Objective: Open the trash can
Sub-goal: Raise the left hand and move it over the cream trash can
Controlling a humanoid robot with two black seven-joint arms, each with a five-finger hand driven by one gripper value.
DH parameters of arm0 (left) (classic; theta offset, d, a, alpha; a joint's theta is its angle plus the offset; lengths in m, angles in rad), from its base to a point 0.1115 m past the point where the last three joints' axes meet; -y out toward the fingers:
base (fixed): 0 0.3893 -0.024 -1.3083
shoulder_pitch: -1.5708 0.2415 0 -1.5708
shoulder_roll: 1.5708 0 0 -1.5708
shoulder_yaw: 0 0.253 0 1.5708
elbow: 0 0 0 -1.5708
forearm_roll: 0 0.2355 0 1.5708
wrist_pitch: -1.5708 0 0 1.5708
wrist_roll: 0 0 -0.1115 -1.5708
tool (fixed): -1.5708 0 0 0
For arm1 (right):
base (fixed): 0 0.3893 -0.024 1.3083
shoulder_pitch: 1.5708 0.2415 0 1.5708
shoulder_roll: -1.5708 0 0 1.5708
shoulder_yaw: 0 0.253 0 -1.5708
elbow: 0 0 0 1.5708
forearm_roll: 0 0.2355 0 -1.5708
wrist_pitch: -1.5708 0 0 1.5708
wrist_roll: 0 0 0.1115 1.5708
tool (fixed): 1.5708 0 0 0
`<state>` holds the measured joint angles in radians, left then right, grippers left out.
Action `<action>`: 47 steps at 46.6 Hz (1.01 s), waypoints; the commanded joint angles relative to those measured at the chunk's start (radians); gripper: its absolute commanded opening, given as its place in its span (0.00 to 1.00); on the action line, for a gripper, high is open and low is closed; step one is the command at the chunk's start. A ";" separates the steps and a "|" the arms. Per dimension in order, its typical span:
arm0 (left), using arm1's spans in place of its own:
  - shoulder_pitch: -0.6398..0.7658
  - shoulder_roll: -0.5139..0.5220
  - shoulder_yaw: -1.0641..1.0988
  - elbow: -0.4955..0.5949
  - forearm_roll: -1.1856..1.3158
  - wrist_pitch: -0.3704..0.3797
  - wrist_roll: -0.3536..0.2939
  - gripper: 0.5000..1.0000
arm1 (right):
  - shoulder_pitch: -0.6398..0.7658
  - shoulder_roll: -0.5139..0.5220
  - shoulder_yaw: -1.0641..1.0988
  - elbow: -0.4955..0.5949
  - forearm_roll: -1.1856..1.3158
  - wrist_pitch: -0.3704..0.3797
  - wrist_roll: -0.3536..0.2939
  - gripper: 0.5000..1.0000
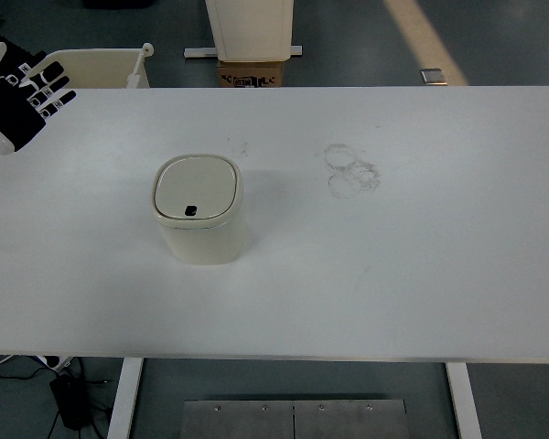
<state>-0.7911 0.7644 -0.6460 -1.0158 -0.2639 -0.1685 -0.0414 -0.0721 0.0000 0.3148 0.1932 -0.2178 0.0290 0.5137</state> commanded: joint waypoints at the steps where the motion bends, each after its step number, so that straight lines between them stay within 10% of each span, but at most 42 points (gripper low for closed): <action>1: -0.043 0.018 0.061 -0.004 0.000 0.000 0.011 1.00 | 0.000 0.000 0.000 0.000 0.000 0.000 0.000 0.98; 22: -0.471 0.032 0.540 -0.061 0.008 -0.011 0.032 1.00 | 0.002 0.000 0.000 -0.001 0.001 -0.001 0.000 0.98; 47: -0.945 0.013 1.057 -0.369 0.195 -0.074 0.106 1.00 | 0.002 0.000 0.001 0.000 0.000 -0.001 0.000 0.98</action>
<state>-1.6964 0.7837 0.3506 -1.3493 -0.0943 -0.2306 0.0585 -0.0705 0.0000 0.3161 0.1932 -0.2177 0.0285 0.5137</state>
